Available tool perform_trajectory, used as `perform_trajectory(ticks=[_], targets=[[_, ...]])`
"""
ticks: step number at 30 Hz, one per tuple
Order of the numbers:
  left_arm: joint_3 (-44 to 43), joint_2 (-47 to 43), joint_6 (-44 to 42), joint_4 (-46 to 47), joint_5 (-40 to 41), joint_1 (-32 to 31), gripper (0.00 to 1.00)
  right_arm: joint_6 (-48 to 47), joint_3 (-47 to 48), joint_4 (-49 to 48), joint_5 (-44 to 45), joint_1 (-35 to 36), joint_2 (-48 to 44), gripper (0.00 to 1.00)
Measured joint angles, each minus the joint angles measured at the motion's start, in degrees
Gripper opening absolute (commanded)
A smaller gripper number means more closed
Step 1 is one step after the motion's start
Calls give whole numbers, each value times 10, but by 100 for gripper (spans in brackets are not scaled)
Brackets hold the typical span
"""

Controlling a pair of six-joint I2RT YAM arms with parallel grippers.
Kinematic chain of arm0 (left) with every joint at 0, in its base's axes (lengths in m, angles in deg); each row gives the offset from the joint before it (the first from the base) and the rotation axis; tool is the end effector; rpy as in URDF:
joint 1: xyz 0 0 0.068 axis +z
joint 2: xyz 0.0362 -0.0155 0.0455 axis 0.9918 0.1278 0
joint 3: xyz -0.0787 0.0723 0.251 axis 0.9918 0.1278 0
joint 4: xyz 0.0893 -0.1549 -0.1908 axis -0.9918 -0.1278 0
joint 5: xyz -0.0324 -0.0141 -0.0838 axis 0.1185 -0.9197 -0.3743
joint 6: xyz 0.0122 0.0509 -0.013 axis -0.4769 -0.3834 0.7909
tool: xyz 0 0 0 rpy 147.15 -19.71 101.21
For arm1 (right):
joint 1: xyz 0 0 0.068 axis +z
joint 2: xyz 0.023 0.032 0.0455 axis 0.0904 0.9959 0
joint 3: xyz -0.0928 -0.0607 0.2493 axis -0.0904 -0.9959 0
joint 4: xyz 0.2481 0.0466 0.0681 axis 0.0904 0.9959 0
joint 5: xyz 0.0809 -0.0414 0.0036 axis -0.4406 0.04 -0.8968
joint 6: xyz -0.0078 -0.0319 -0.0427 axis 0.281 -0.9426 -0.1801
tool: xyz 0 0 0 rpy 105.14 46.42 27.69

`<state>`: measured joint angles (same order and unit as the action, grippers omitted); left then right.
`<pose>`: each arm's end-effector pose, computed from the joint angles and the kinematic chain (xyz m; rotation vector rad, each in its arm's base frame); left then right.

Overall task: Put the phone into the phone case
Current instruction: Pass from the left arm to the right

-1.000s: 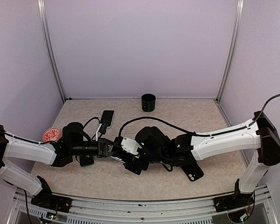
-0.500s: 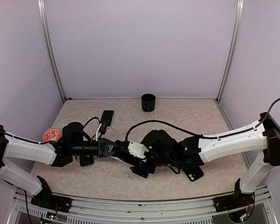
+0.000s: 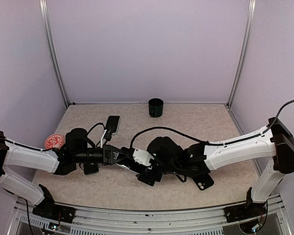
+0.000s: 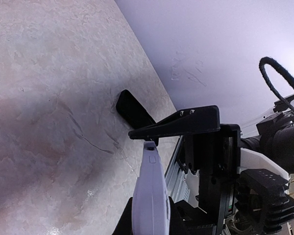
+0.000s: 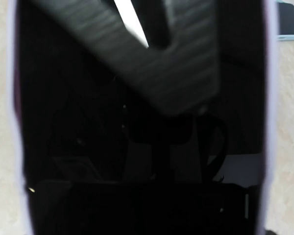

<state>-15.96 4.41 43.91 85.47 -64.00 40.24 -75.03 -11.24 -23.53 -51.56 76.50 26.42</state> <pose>0.1777 -0.1883 0.1893 0.3591 2.0903 -1.5541 0.1268 0.3473 0.2107 -1.3457 1.8244 0.3035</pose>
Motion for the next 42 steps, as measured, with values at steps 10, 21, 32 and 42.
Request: perform_trajectory(ticks=[10, 21, 32, 42], targets=[[0, 0, -1, 0, 3, 0, 0, -15, 36, 24, -17, -6, 19, 74], [0, 0, -3, -9, 7, 1, 28, -8, 55, 51, -40, -10, 29, 54], [-5, -44, -2, -20, 16, 26, 76, 21, 58, 82, -35, -18, 31, 52], [0, -209, -11, -114, 112, 93, 79, 97, 135, 116, -9, -68, 94, 51]])
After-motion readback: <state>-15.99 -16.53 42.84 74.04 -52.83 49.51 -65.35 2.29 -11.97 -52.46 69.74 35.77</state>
